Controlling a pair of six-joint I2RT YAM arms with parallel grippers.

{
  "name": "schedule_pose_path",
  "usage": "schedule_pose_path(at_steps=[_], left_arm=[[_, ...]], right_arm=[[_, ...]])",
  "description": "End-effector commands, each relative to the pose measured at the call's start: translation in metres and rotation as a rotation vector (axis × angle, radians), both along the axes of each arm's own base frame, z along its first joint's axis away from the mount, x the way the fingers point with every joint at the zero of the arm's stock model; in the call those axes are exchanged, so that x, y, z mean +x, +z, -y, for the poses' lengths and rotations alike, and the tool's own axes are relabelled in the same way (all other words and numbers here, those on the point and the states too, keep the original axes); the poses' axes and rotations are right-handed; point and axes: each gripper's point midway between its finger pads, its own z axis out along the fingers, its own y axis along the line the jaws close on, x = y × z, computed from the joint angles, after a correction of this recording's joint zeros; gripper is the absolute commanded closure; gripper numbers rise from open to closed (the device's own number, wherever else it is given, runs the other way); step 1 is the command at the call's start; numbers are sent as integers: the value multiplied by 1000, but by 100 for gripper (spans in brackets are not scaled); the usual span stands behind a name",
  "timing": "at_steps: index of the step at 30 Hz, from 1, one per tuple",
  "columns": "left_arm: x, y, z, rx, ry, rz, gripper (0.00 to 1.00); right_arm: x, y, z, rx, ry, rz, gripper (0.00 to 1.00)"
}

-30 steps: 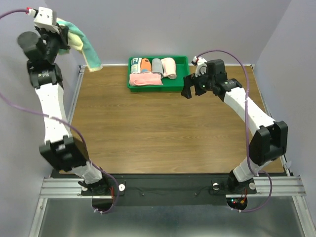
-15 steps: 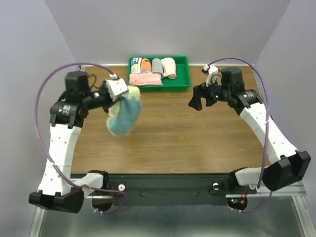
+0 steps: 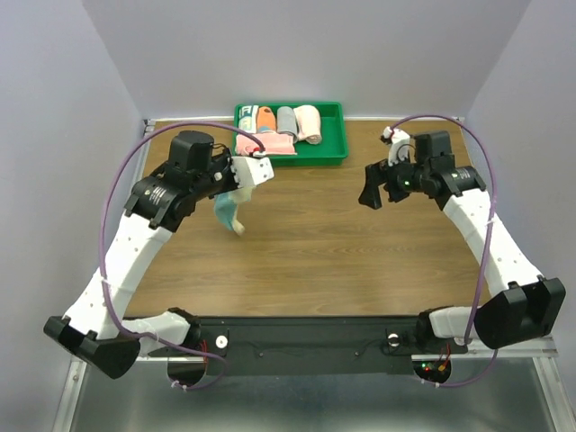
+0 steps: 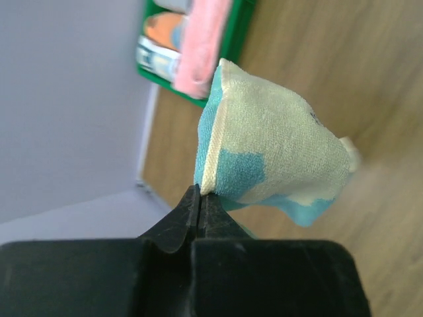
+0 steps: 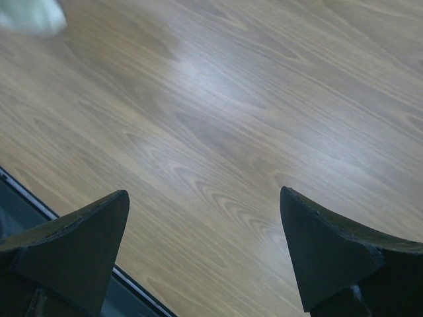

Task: Roll the towels
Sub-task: Move the towel to the center of the board, then flatten the towel

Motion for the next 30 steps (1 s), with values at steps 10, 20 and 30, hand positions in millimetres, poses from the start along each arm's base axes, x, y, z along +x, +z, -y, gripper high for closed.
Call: schedule_pose_path(at_steps=[10,20,30], left_arm=[[-63,-69,164,9,-274,-135,88],[-58,-9,209,-455,-322,-290,1],[-13,-123,109,-293,-171,-460,16]], right_arm=[[12,-1,59,63,-80,-60,0],[5,-21,79,16,-73,-155,9],[-23,-100,33,-45,16,-361,30]])
